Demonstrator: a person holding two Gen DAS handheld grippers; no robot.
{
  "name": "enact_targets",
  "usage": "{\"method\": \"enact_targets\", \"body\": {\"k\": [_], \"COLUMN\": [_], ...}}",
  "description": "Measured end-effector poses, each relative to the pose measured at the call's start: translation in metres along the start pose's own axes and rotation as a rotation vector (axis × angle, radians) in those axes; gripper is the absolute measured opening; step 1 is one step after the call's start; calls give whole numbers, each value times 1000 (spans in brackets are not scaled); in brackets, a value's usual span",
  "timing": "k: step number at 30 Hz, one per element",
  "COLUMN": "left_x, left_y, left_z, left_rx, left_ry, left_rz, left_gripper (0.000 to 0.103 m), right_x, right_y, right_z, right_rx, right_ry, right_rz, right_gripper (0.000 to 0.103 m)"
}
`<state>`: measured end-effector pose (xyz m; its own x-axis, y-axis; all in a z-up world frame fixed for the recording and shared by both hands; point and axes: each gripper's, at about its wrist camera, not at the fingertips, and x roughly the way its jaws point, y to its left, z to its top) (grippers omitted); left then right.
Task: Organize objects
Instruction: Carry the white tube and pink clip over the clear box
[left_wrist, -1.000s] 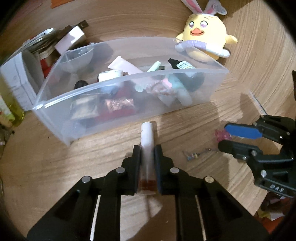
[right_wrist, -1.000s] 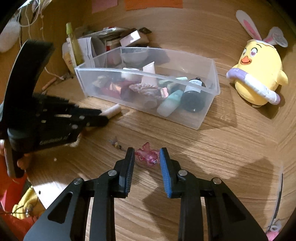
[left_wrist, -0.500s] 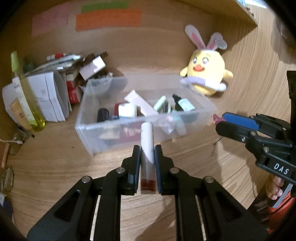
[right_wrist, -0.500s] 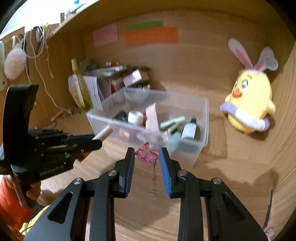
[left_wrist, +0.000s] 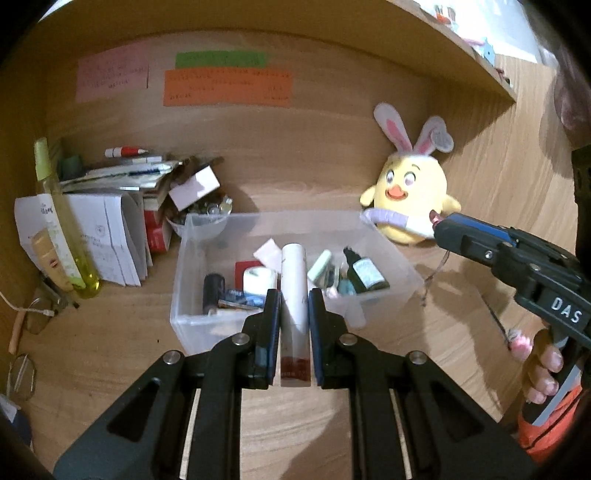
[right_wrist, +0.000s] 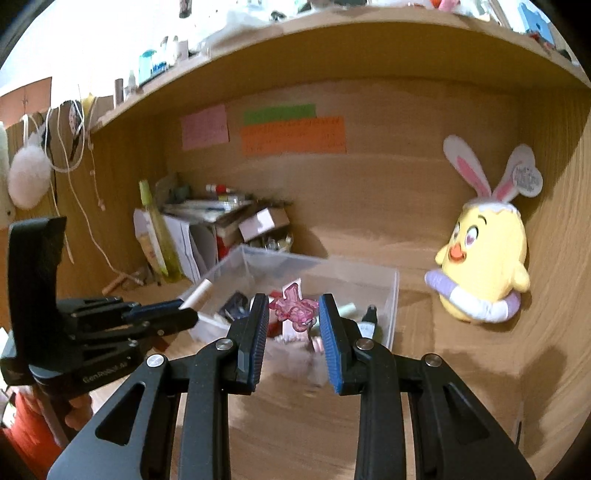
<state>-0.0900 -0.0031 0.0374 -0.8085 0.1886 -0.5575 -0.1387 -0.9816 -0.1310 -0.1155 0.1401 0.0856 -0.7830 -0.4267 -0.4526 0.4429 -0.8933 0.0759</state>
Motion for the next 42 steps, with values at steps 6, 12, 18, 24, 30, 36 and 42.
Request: {"method": "enact_targets", "body": {"k": [6, 12, 18, 24, 30, 36, 42], "left_x": [7, 24, 48, 61, 69, 79, 89], "left_y": [5, 18, 32, 41, 45, 46, 45], "left_z": [14, 23, 26, 27, 28, 27, 25], "left_rx": [-7, -35, -66, -84, -86, -78, -64], "left_ry": [-26, -16, 20, 43, 55, 77, 97], "left_rz": [4, 23, 43, 50, 54, 54, 50], "left_gripper": [15, 15, 15, 15, 15, 15, 15], "right_x": [0, 12, 29, 47, 70, 95, 114], "right_y": [3, 8, 10, 5, -2, -7, -9], "right_z": [16, 23, 25, 25, 19, 6, -6], "right_rx": [-18, -30, -36, -29, -16, 3, 11], "right_ry": [-42, -44, -28, 1, 53, 119, 184], "right_rz": [-5, 9, 4, -3, -10, -9, -5], "right_gripper": [25, 25, 25, 25, 25, 25, 25]}}
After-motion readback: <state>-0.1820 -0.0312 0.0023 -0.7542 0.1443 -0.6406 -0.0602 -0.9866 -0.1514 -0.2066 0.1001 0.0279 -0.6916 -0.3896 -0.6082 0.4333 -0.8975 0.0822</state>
